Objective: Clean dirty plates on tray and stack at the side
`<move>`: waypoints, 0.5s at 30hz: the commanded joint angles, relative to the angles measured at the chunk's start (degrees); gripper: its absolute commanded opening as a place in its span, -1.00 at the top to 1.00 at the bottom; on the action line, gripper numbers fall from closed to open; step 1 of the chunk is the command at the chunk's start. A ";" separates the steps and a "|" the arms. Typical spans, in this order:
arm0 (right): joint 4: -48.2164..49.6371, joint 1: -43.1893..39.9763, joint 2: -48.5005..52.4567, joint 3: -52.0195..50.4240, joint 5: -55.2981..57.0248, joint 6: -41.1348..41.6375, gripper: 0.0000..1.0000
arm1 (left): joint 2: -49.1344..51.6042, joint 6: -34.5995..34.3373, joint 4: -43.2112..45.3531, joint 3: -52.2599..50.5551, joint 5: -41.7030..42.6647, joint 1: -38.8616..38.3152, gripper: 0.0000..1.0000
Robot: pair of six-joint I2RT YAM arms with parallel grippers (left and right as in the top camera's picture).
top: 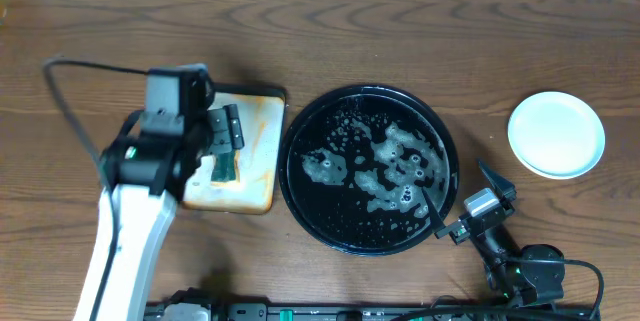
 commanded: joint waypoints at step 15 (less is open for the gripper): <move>0.09 -0.70 -0.59 -0.28 -0.02 -0.63 -0.98 | -30.95 4.87 19.39 -17.86 -2.14 0.15 -0.67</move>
